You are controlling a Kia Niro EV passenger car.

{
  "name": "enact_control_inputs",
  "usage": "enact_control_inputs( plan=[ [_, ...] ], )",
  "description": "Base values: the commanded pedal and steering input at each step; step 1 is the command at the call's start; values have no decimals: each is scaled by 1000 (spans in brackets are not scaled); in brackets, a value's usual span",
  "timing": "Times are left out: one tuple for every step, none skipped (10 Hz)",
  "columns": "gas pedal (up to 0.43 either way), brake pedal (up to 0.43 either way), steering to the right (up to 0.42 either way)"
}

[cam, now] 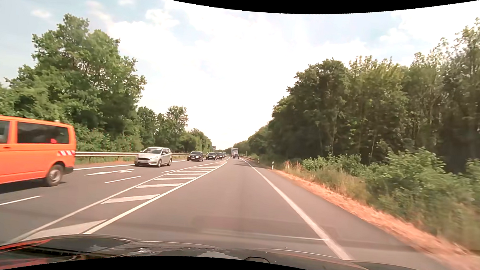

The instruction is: Follow the waypoints while adhering to traffic rules and regulations

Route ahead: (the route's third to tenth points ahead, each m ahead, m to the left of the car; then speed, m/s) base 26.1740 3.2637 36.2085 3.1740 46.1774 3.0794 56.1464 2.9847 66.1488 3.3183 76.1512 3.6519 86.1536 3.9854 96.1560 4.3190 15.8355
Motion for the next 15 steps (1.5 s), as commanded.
enact_control_inputs(
  plan=[
    [240, 0, -3],
    [240, 0, -3],
    [240, 0, -3],
    [240, 0, -4],
    [240, 0, -4],
    [228, 0, -4],
    [220, 0, -4],
    [220, 0, -4],
    [220, 0, -4],
    [220, 0, -6],
    [220, 0, -6],
    [220, 0, -6],
    [220, 0, -6],
    [209, 0, -6],
    [209, 0, -6]
  ],
)
